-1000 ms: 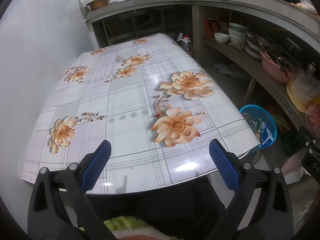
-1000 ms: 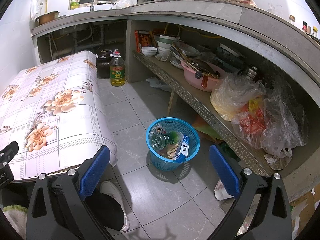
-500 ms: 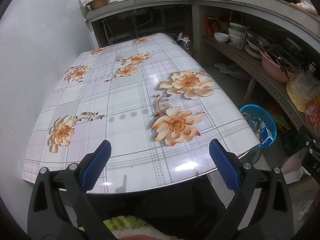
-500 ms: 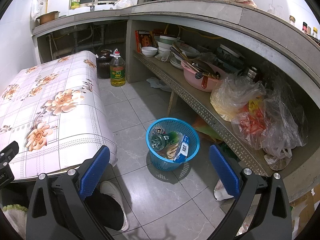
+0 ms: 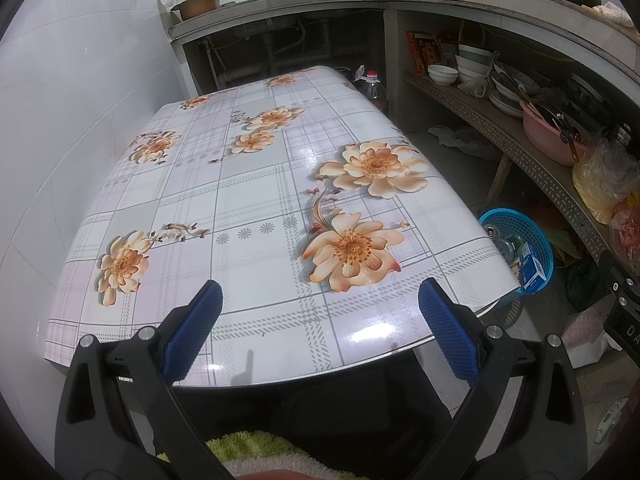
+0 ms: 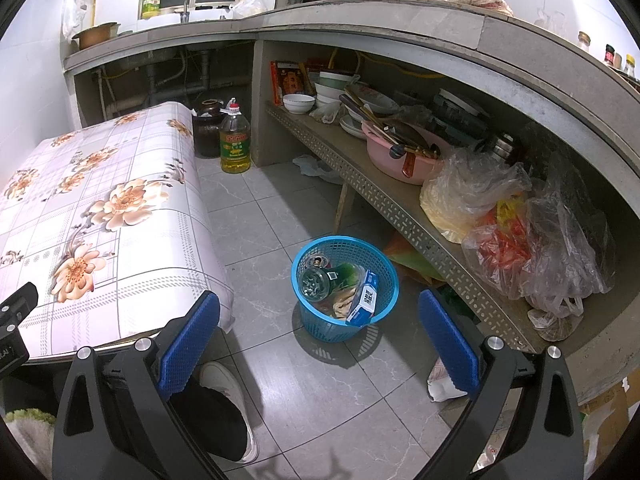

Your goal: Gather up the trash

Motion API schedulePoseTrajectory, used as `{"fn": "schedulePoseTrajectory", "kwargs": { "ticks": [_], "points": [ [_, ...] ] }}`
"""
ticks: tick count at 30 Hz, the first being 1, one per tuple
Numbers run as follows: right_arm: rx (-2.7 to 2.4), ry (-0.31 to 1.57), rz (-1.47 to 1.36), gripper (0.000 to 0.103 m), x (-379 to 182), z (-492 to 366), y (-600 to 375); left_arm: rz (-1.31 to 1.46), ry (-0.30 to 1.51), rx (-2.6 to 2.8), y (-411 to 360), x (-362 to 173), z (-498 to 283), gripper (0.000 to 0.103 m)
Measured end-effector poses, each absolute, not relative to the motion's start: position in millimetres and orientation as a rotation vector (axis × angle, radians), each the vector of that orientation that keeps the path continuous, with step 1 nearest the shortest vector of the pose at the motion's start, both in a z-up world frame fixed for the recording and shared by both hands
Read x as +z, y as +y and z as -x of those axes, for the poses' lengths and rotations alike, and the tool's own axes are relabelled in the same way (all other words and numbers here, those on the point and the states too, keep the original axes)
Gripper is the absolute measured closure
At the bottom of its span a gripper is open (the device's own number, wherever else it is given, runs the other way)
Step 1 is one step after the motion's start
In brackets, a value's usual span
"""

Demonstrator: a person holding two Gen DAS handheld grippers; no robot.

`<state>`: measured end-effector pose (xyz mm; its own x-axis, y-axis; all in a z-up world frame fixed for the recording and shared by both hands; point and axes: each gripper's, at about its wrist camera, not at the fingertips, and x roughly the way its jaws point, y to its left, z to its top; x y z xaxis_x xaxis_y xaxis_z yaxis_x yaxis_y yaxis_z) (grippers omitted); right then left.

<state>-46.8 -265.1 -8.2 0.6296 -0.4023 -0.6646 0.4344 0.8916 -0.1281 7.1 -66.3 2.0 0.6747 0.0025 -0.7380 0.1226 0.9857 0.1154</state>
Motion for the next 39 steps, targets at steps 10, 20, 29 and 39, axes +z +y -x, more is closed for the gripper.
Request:
{"fn": "schedulePoseTrajectory", "kwargs": {
  "ticks": [10,20,29,39],
  "points": [
    [-0.472,0.748,-0.04,0.006,-1.6,43.2,-267.3,-0.159,0.828,-0.068,-66.0,2.2,-7.6,0.009],
    [-0.468,0.747,-0.033,0.006,-0.1,40.7,-266.9,-0.159,0.829,-0.068,-65.8,2.6,-8.1,0.009],
    [-0.47,0.748,-0.032,0.006,-1.1,41.6,-264.1,-0.16,0.83,-0.069,-65.9,2.9,-8.9,0.009],
    [-0.467,0.749,-0.031,0.006,-1.4,40.5,-262.6,-0.159,0.83,-0.069,-65.5,3.0,-8.9,0.009]
  ]
}}
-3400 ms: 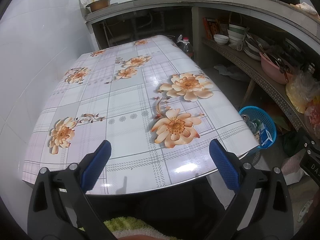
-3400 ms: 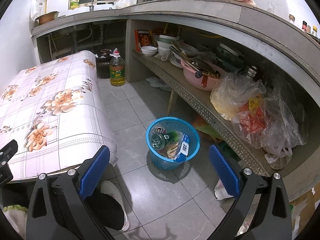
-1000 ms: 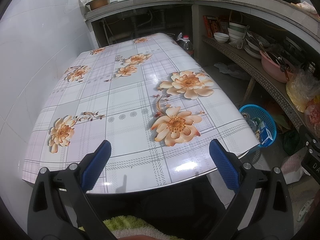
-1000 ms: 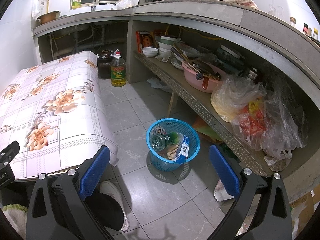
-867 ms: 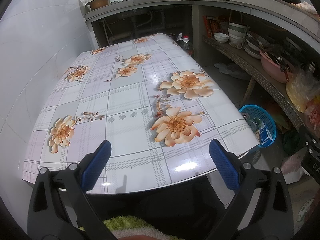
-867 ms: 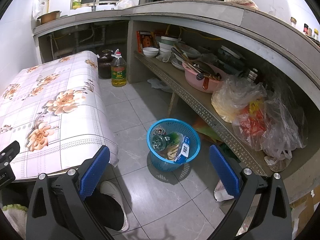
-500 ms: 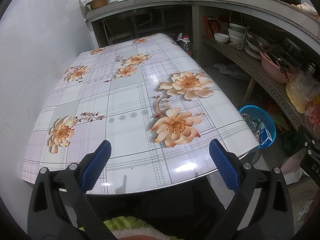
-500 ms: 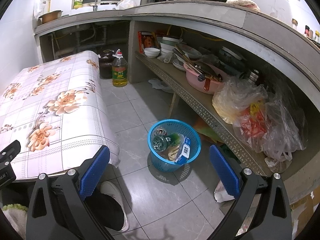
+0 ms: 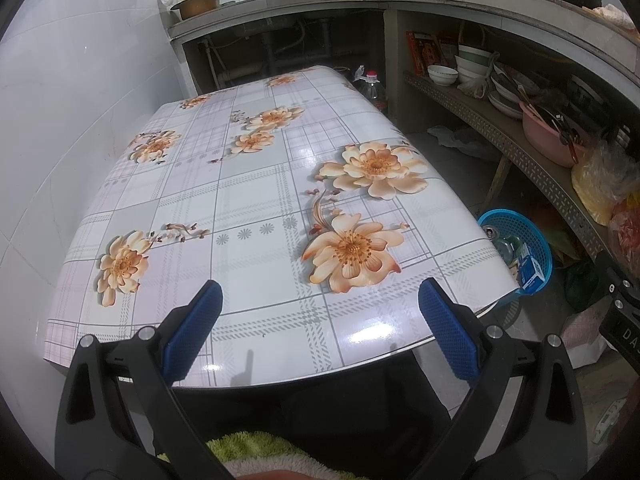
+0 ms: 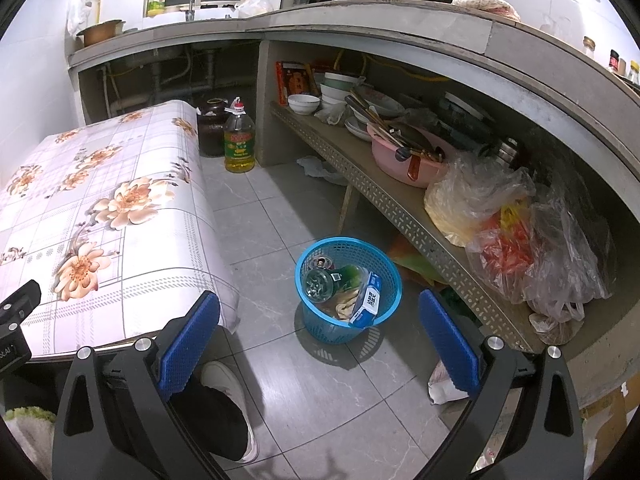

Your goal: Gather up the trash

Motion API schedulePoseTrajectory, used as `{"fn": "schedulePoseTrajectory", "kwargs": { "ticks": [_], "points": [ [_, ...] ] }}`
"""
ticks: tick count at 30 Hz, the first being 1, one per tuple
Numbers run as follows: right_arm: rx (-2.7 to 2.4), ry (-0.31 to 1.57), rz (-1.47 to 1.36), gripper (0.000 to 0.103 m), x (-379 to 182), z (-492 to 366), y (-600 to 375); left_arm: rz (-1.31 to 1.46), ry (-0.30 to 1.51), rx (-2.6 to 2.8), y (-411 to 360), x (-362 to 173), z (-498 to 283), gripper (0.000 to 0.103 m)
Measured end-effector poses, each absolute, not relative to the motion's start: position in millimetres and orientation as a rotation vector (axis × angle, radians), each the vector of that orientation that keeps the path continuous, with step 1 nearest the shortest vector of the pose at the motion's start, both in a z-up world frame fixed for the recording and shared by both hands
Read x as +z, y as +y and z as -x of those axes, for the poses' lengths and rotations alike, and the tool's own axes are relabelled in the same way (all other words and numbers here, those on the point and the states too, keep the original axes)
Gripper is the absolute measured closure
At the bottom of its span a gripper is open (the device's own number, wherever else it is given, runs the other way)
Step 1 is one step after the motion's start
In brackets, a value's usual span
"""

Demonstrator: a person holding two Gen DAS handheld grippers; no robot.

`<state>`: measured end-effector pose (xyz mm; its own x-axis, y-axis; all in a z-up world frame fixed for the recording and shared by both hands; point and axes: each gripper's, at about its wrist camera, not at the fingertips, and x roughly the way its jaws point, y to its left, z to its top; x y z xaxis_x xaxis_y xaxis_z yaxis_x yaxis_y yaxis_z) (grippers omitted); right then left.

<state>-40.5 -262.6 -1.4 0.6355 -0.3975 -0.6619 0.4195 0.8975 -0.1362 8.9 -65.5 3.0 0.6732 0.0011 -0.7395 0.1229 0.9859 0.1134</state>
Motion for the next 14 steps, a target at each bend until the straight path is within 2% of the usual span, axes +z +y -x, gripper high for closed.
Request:
{"fn": "schedulePoseTrajectory", "kwargs": {
  "ticks": [14],
  "points": [
    [-0.466,0.749,-0.031,0.006,-2.3,40.6,-262.2,-0.149,0.845,-0.075,-67.2,-1.1,-6.4,0.009]
  ]
}}
